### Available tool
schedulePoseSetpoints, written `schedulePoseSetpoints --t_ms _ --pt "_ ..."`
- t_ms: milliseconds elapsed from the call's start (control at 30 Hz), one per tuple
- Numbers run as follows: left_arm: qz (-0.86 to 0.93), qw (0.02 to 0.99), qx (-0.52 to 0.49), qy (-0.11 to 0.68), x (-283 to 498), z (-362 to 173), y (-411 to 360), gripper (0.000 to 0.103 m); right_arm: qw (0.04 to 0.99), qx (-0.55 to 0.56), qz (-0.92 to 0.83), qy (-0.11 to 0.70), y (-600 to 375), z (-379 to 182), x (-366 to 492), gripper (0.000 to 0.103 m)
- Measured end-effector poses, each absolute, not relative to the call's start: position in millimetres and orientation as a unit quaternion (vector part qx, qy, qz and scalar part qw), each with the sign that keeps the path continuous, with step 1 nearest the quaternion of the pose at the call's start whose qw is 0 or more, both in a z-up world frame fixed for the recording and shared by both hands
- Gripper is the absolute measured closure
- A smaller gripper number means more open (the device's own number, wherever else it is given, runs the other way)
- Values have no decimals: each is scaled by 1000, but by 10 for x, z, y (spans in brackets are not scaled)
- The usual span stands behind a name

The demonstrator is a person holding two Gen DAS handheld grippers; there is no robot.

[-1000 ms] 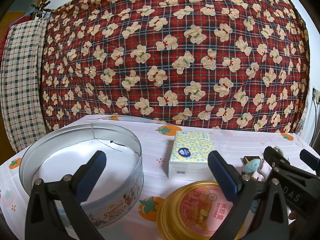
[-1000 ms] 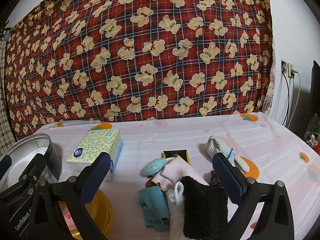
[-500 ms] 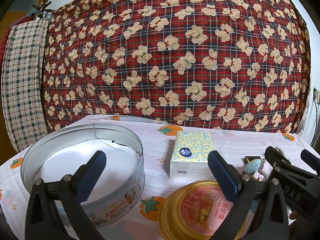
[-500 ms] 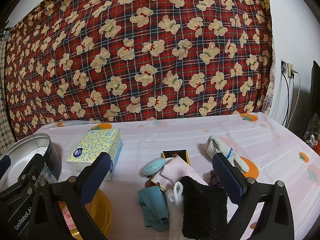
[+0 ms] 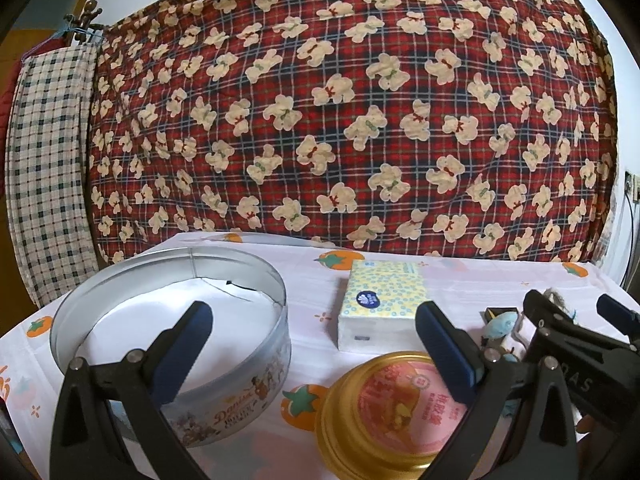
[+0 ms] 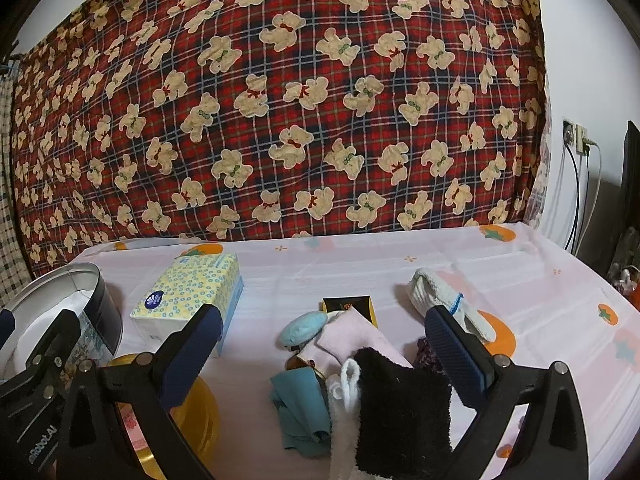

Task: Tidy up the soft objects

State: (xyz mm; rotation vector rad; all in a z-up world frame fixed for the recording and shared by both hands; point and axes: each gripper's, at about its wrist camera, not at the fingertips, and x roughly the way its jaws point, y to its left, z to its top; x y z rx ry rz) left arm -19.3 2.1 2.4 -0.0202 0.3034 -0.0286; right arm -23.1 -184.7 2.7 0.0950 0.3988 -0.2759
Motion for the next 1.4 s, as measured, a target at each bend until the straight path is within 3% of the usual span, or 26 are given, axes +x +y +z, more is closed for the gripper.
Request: schedulePoseSetpoints --t_ms 500,1033,1133,1200,1267,1400 --pt "-77 985 -29 153 -415 36 -187 0 974 25 -141 174 -2168 83 -593 1" --pt "-165 968 6 187 -665 4 -797 1 961 58 -145 228 -3004 -38 -1018 2" --pt "-168 967 15 193 -699 -2 -879 1 964 69 -100 238 -2925 -32 -1019 5" --pt "-166 966 21 197 -713 -12 -906 5 961 80 -66 258 -2854 -58 -955 13" --pt "-162 967 24 196 -730 -14 -906 8 952 93 -35 288 -2792 -113 -842 27" --pt "-157 966 20 204 -741 -27 -851 8 927 149 4 343 -2806 -311 -584 30"
